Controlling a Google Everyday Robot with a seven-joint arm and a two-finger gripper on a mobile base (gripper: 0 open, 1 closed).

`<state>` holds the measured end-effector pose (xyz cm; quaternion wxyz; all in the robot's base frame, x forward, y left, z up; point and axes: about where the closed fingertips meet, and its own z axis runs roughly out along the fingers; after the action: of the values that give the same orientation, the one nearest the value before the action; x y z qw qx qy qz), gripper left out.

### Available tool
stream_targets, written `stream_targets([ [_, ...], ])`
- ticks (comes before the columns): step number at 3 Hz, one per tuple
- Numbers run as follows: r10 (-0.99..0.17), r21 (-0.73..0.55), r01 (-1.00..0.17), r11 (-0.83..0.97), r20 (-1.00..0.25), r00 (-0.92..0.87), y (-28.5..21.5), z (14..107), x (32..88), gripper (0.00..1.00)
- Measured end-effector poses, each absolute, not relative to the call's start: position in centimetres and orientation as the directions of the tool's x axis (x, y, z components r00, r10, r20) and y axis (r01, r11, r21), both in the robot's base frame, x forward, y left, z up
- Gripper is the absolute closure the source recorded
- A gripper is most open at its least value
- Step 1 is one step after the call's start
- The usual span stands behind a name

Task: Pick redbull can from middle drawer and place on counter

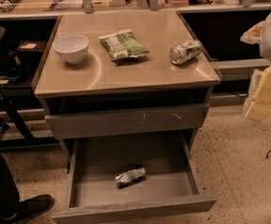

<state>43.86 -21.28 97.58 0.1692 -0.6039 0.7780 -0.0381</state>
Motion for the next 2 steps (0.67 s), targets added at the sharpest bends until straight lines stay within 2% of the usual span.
stream_targets([
  [2,-0.945,-0.197,-0.953,0.232,-0.278,-0.172,-17.4,89.0,43.2,0.00],
])
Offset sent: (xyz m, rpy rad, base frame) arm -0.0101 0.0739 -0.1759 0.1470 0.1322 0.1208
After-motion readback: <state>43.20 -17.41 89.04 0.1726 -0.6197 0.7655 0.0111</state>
